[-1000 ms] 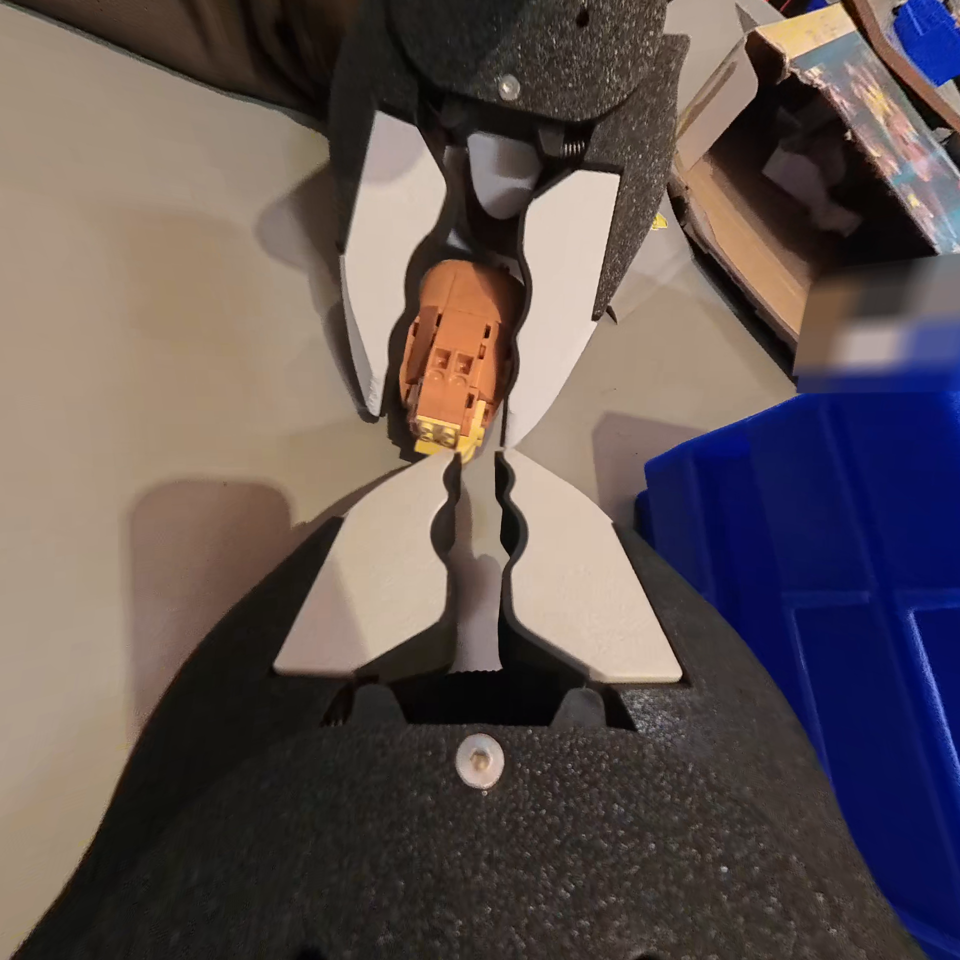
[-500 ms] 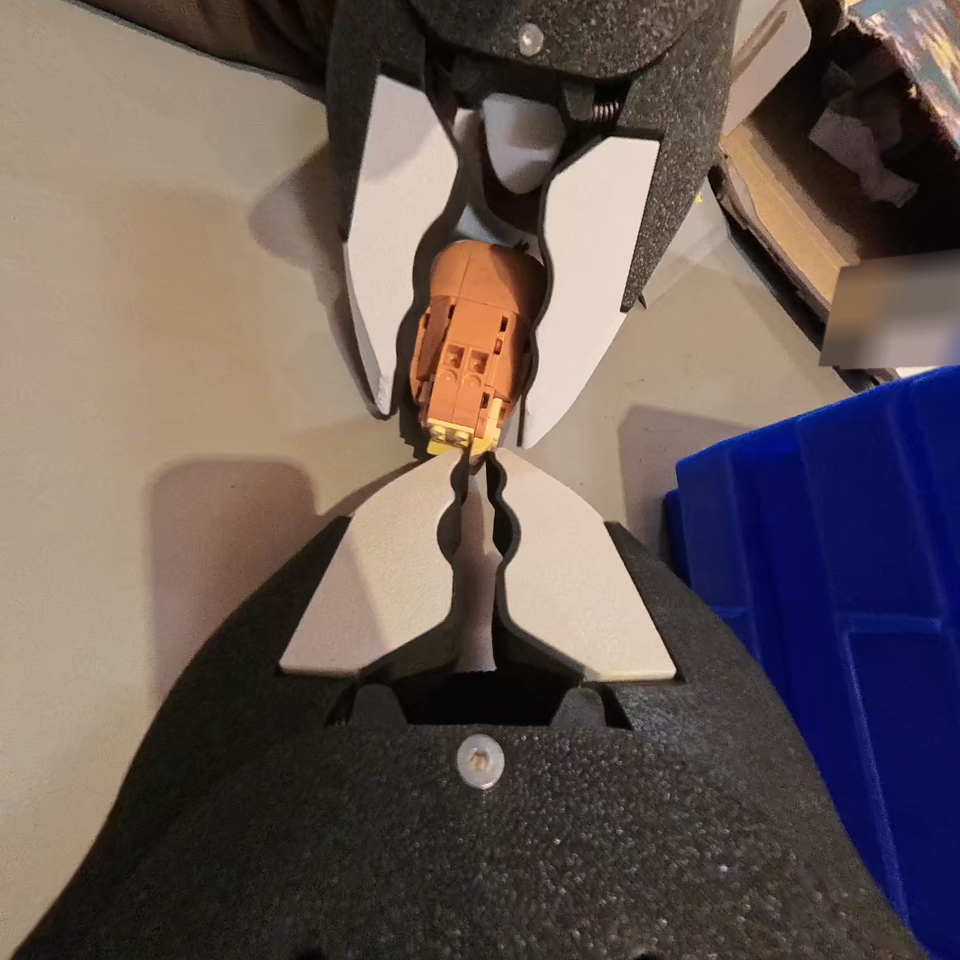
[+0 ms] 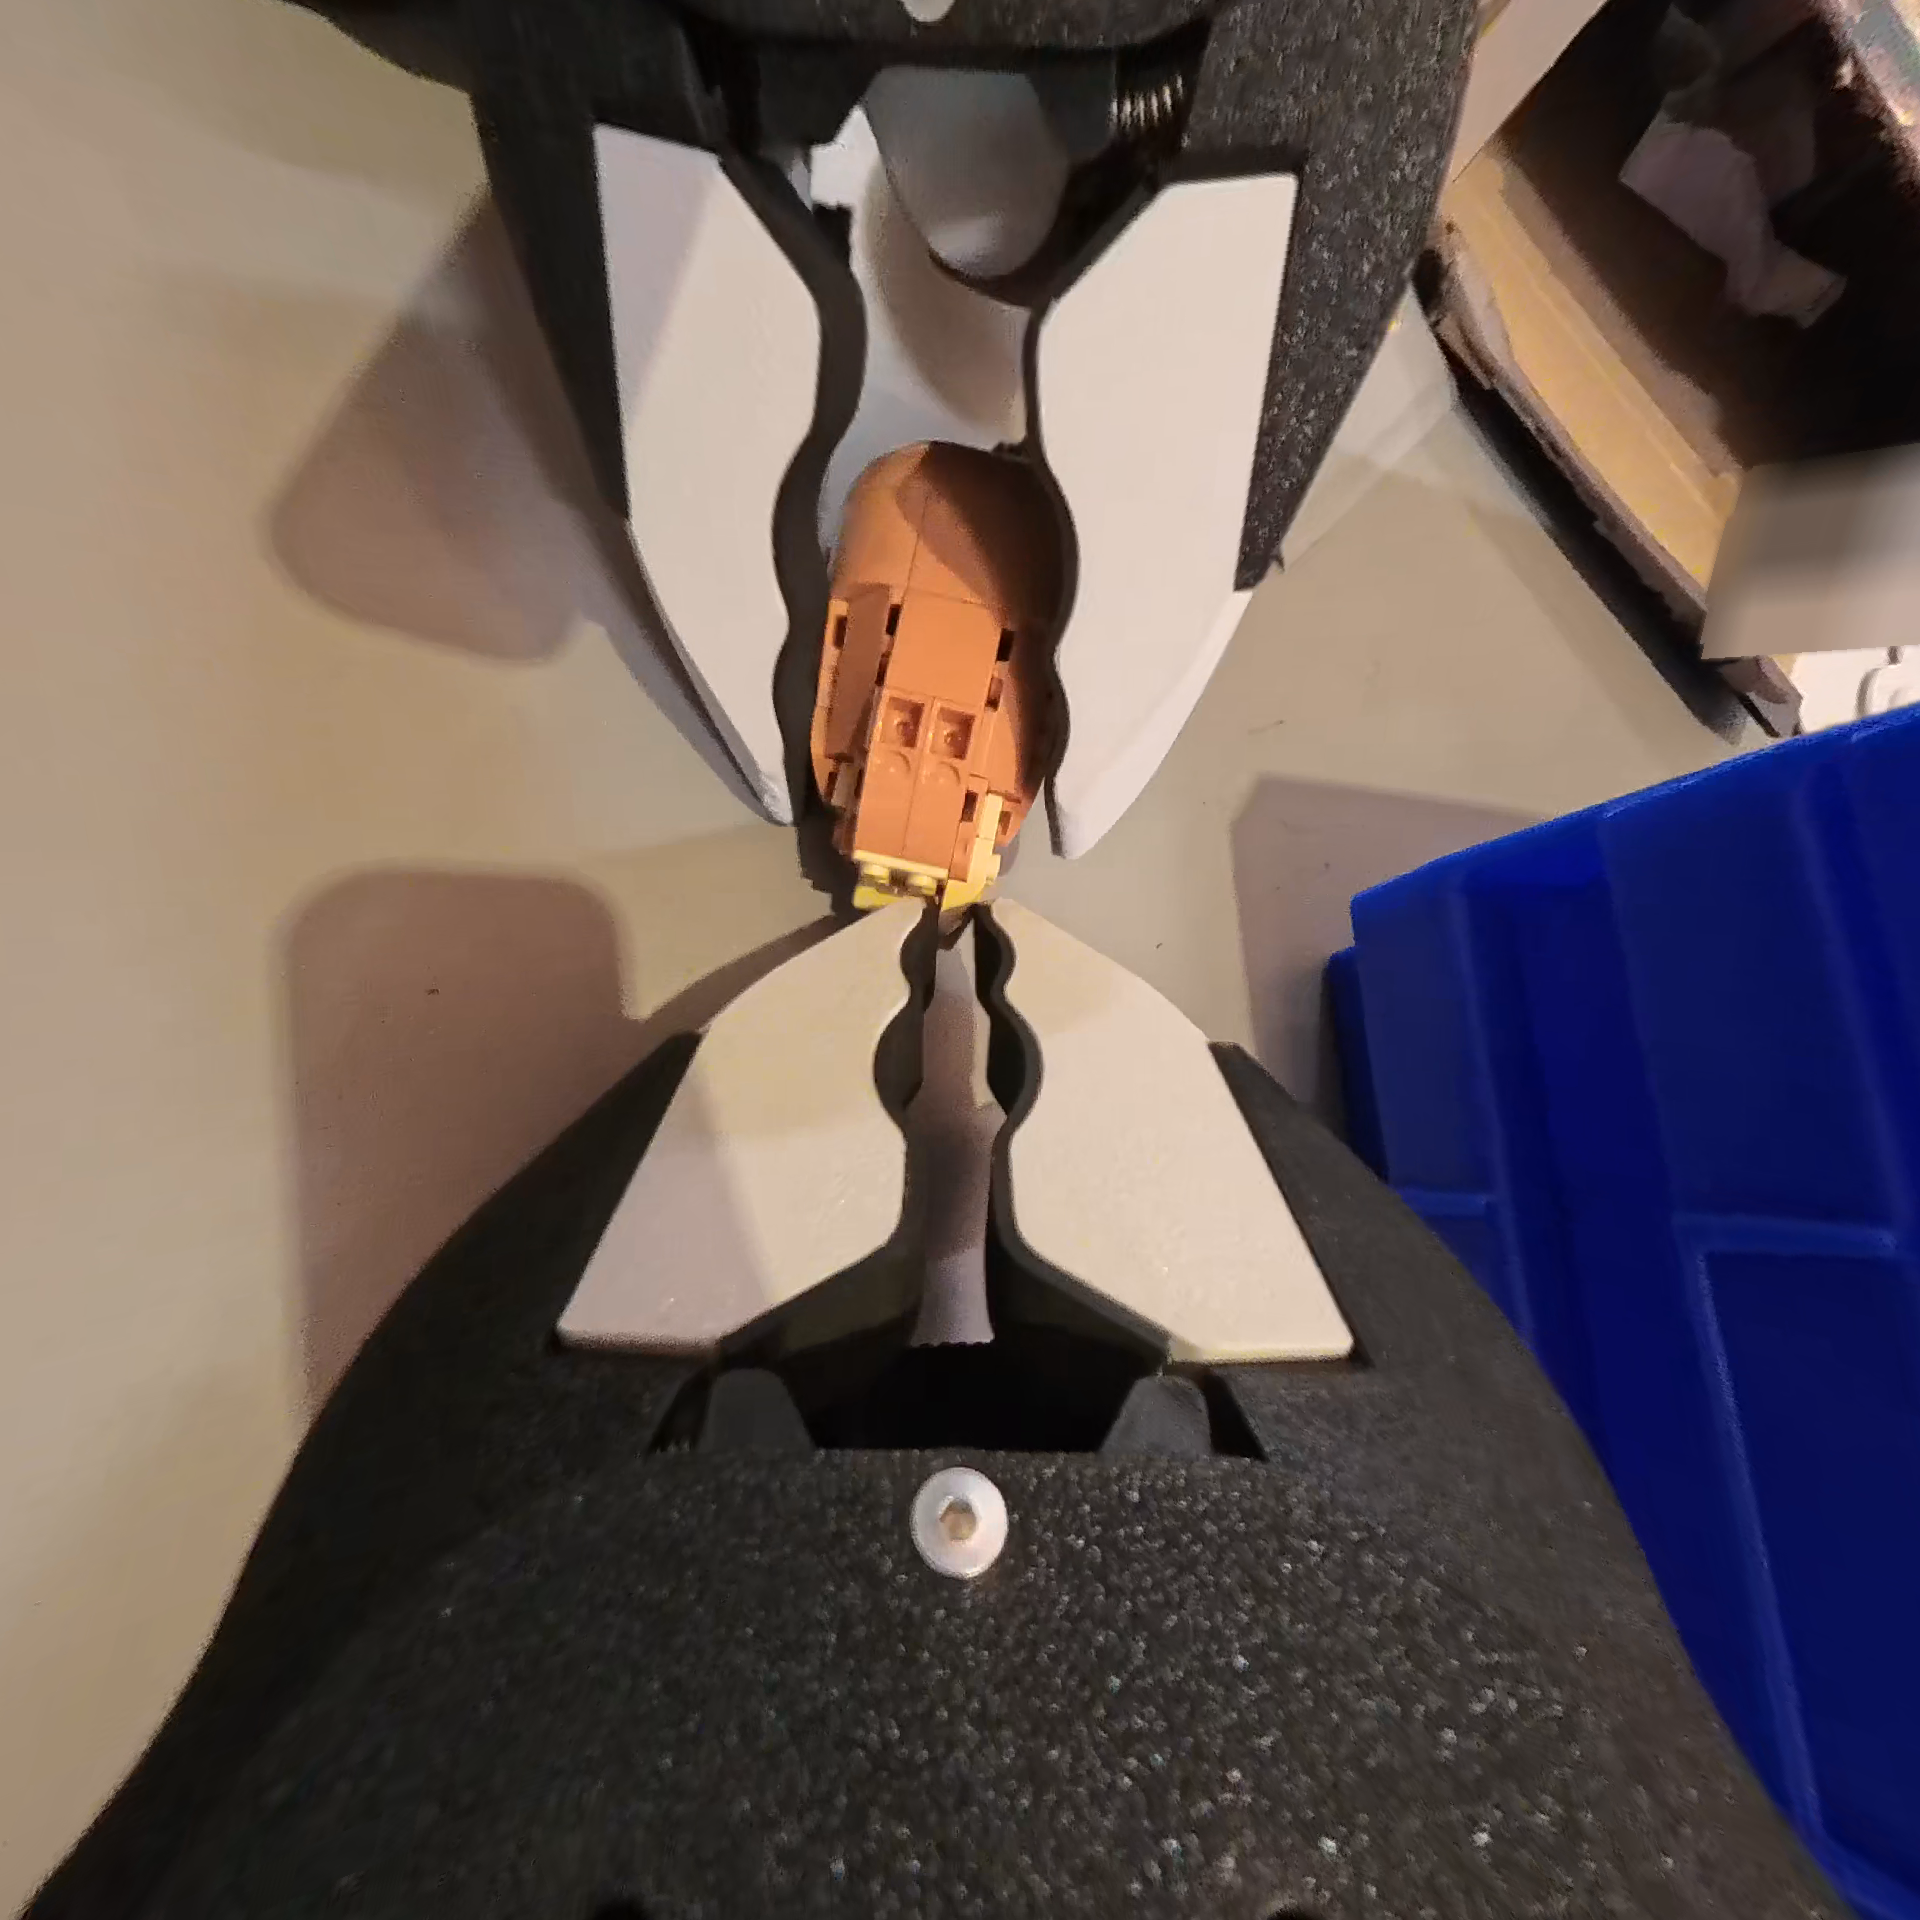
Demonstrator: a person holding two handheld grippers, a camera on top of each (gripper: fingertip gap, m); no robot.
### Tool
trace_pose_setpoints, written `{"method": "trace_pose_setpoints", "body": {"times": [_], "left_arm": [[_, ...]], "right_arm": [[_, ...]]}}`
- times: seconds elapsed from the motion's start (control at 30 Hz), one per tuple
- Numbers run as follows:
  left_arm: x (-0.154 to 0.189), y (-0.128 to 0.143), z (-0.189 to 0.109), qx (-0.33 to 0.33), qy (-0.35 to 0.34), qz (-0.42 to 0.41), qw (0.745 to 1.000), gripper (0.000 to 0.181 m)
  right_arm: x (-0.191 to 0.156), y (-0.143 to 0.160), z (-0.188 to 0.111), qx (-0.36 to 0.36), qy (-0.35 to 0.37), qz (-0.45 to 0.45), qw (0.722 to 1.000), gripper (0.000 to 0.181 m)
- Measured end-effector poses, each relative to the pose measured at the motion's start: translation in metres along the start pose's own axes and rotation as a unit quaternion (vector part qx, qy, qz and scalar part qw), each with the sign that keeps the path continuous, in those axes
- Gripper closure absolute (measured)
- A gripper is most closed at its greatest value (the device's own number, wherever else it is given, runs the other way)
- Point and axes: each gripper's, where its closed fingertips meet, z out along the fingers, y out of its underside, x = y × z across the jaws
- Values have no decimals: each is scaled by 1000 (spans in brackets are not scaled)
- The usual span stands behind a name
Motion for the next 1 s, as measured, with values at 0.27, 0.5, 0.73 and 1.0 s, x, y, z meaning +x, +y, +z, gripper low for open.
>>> {"method": "trace_pose_setpoints", "body": {"times": [0.27,0.5,0.73,1.0], "left_arm": [[2,-3,0,33,9,10,999,133],[4,-4,-2,65,11,35,997,133],[9,-6,-3,82,16,59,995,133],[4,-5,-4,95,25,16,995,133]], "right_arm": [[-1,-2,0,17,-14,20,1000,173],[-2,-4,1,46,-68,98,992,174],[6,2,1,56,-85,172,980,177],[10,5,-2,41,-49,122,991,177]]}}
